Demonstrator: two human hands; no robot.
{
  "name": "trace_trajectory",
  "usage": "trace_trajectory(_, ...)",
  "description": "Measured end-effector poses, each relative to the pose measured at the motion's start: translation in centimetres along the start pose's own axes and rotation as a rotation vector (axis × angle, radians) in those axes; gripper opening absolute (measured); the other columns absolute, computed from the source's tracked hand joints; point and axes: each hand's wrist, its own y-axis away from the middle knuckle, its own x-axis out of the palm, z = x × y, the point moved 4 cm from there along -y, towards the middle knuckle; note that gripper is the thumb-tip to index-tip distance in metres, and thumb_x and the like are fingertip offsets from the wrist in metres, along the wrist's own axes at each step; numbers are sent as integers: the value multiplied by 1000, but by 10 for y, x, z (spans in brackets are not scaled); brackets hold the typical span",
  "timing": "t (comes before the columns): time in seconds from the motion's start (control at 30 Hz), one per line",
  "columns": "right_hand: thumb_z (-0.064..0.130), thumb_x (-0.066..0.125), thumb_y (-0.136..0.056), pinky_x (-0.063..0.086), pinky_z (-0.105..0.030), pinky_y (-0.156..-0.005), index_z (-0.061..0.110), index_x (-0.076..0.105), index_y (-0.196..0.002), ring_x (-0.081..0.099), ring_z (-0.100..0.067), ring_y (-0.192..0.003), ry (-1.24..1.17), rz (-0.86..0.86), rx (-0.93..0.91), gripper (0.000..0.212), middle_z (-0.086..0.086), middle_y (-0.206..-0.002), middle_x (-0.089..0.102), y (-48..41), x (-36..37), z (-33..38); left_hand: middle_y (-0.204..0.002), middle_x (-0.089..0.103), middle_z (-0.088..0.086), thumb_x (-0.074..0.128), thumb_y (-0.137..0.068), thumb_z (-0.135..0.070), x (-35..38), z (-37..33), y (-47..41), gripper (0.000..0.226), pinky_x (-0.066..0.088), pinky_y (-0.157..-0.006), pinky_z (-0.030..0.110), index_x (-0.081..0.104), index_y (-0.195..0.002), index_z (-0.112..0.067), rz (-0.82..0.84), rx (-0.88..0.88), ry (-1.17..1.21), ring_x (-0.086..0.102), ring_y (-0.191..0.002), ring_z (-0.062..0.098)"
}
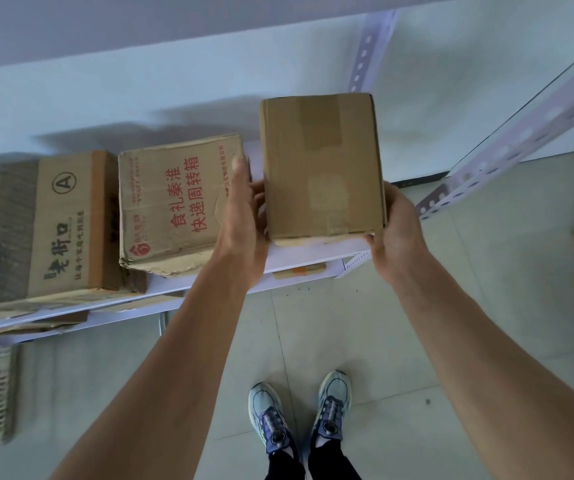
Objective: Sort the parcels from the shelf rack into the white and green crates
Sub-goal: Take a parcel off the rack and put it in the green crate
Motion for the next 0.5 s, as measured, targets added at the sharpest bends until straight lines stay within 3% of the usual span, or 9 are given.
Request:
trace_trajectory(0.03, 32, 43, -109, 62, -29, -70, 20, 80, -107, 79, -17, -87, -54, 12, 2, 39, -2, -97, 82, 2, 0, 2, -106, 69, 14, 28, -107, -74, -2, 2, 0, 79, 46, -79, 44, 82, -93, -17, -16, 12, 3, 58, -97, 41)
trace_trajectory(0.1, 52, 40, -110, 64, -41, -90, 15, 74, -128, 76, -26, -111, -110, 61, 0, 54, -9, -125, 77, 5, 1, 3, -109, 82, 2, 27, -107, -74, -2, 4, 3, 73, 55, -102, 50, 75, -106, -19, -9, 18, 2, 73, -116, 33)
trace_trajectory(0.17, 65, 36, -107, 52, -54, -111, 14, 63, -145, 66, -33, -131, -149, 105, 1, 69, -14, -145, 66, 6, 0, 0, -125, 80, 3, 25, -105, -77, -2, 6, 4, 75, 55, -107, 54, 72, -125, -21, 25, 11, -11, 73, -124, 27)
trace_trajectory(0.23, 67, 31, -108, 55, -54, -107, 21, 70, -139, 67, -32, -130, -151, 168, -5, 68, -10, -142, 69, 6, 0, -3, -142, 72, 7, 26, -104, -78, -3, 7, 3, 80, 47, -118, 56, 64, -144, -20, 41, 7, -33, 66, -135, 28)
trace_trajectory(0.33, 54, 23, -114, 63, -43, -86, 29, 81, -121, 75, -26, -116, -165, 248, -47, 63, -3, -124, 78, 9, 0, -6, -158, 59, 7, 27, -99, -79, -1, 13, 3, 89, 32, -129, 56, 50, -160, -19, 84, -4, -52, 52, -150, 27)
trace_trajectory(0.4, 49, 20, -115, 63, -41, -86, 30, 80, -122, 74, -25, -117, -168, 256, -80, 63, -2, -126, 78, 11, -1, -8, -161, 56, 5, 27, -98, -80, 1, 18, 4, 90, 29, -130, 56, 48, -162, -20, 100, -8, -64, 48, -153, 26)
trace_trajectory(0.5, 47, 19, -115, 62, -40, -90, 30, 77, -128, 71, -25, -122, -151, 269, -114, 61, -3, -132, 75, 10, -2, -15, -150, 66, 4, 22, -107, -73, 0, 24, 3, 79, 36, -126, 59, 61, -151, -21, 80, 22, -92, 56, -146, 26)
